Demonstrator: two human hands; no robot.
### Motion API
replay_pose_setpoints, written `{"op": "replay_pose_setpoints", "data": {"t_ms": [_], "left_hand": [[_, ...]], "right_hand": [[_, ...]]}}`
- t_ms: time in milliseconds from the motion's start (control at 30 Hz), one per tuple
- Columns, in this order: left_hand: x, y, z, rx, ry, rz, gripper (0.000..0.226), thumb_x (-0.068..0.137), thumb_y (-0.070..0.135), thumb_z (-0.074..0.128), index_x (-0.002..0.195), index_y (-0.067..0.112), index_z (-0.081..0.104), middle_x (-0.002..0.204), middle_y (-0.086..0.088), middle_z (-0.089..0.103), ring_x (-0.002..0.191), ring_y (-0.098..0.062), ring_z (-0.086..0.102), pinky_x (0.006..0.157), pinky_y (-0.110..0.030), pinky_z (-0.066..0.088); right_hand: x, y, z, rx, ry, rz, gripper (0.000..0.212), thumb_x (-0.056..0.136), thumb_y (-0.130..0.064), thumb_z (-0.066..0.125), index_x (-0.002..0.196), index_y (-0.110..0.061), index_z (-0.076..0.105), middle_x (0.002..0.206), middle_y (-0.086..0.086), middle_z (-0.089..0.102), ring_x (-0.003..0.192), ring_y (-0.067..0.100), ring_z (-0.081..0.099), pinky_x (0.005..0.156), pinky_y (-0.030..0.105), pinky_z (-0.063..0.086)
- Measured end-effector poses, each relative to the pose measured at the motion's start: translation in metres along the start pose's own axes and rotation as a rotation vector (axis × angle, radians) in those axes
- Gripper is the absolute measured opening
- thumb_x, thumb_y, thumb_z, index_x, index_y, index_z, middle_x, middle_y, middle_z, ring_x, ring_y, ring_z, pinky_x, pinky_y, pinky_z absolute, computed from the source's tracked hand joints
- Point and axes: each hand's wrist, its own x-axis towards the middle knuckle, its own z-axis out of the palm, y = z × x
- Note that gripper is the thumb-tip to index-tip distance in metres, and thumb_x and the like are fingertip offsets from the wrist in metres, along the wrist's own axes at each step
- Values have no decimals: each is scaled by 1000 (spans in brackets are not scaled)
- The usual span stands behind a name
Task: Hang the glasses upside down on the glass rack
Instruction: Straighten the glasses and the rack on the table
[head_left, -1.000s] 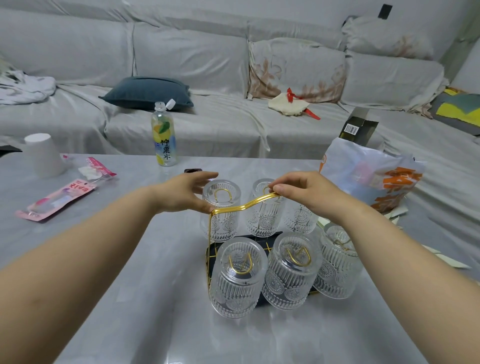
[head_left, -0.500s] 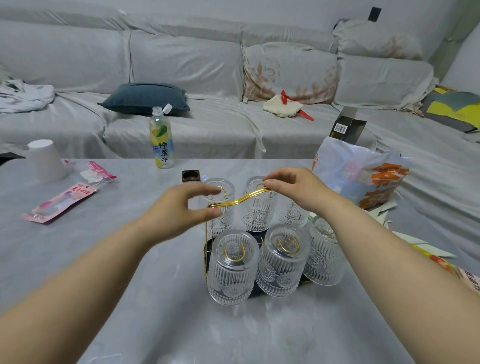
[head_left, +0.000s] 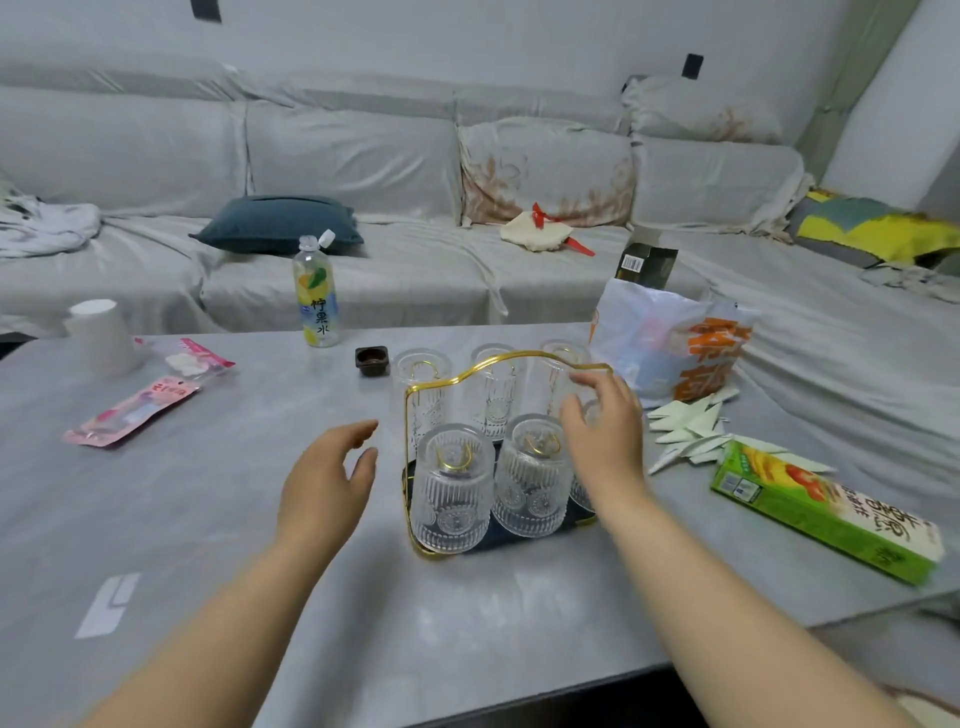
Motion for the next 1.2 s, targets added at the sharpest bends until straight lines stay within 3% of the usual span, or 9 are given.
{"op": "replay_pose_setpoints", "data": {"t_ms": [100, 200, 333, 500, 633, 700, 833, 967, 1200], "left_hand": [[-38, -31, -2, 36, -34, -108, 27, 83, 6, 51, 109, 10, 58, 117, -13, 62, 108, -30, 54, 85, -36, 39], [-67, -56, -4, 127, -123, -178, 28, 82, 4, 52, 110, 8, 57, 120, -14, 60, 112, -33, 52, 90, -40, 40], [-92, -79, -6, 280, -287, -150, 30, 78, 5, 58, 108, 3, 58, 122, -20, 58, 114, -35, 51, 98, -41, 39], [-100, -84, -7, 325, -300, -104, 26, 77, 7, 60, 103, 4, 62, 122, -19, 59, 114, -35, 52, 99, -42, 39], [-101, -83, -7, 324, -284, -86, 26, 77, 6, 60, 102, 4, 63, 121, -19, 59, 113, -35, 53, 99, -41, 39], [-101, -84, -7, 322, -281, -89, 25, 77, 6, 60, 102, 3, 63, 121, -19, 59, 113, -35, 52, 99, -42, 39], [-100, -84, -7, 314, -273, -93, 24, 75, 4, 62, 99, 2, 64, 118, -20, 61, 111, -37, 54, 97, -44, 40], [-101, -84, -6, 316, -268, -93, 24, 74, 3, 63, 98, 1, 64, 116, -22, 62, 110, -38, 54, 97, -46, 41], [-100, -82, -5, 329, -267, -91, 25, 74, 3, 63, 99, 3, 64, 116, -21, 62, 109, -38, 55, 96, -46, 41]], "right_hand": [[-56, 16, -13, -15, 174, -55, 16, 69, 4, 47, 76, 3, 61, 77, 21, 64, 81, 27, 52, 70, 19, 29], [-90, 31, -20, 2, 255, 22, 14, 69, 3, 47, 75, 3, 60, 76, 20, 61, 79, 21, 45, 69, 15, 29], [-118, 54, -11, -44, 142, 160, 17, 68, 20, 52, 76, 8, 60, 81, 27, 61, 83, 39, 51, 71, 23, 29], [-148, 66, 3, -110, -11, 273, 15, 72, 13, 54, 84, 6, 60, 92, 26, 60, 94, 40, 51, 81, 31, 33], [-113, 48, -8, -52, 279, 223, 23, 65, 12, 63, 87, 11, 55, 94, 35, 55, 93, 49, 49, 82, 32, 30], [-81, 39, -19, 10, 343, 225, 37, 67, 5, 66, 100, 9, 50, 108, 34, 50, 106, 47, 43, 89, 30, 26], [-25, 38, -35, 32, 66, 266, 76, 69, -12, 71, 130, -4, 28, 137, 20, 35, 129, 34, 28, 107, 37, 21], [-5, 45, -34, 17, -258, 261, 92, 68, -17, 73, 138, -14, 12, 147, 13, 24, 134, 27, 23, 111, 38, 20], [-7, 49, -27, 38, -173, 226, 87, 68, -12, 73, 135, -12, 18, 145, 13, 26, 132, 25, 26, 106, 30, 23]]}}
